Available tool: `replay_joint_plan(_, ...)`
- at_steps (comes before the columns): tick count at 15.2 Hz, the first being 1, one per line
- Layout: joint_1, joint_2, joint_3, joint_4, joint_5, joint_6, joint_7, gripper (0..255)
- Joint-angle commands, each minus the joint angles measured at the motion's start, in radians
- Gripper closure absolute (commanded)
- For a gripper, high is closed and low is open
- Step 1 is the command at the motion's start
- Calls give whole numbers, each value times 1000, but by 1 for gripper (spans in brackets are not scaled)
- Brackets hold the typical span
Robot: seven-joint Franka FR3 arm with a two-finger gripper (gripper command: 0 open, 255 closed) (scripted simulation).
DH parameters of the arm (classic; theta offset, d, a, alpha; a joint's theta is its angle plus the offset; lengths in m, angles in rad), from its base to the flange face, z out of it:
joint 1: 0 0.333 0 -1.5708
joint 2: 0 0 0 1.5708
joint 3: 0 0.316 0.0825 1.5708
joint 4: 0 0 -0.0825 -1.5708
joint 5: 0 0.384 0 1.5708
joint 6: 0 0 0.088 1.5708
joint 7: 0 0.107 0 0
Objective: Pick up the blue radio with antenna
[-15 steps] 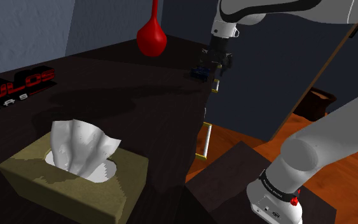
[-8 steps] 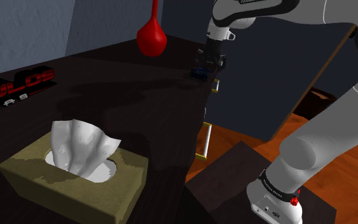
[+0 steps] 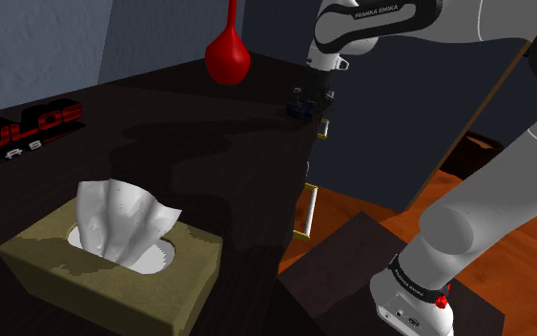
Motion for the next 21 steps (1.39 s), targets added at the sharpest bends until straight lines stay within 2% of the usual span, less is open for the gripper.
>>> replay_joint_plan(1,0,1,0,0,0,1,0,255)
replay_joint_plan(8,0,0,0,-2,0,2,0,255)
replay_joint_plan(21,-2,-13,-3,160,1,-172,-2,255)
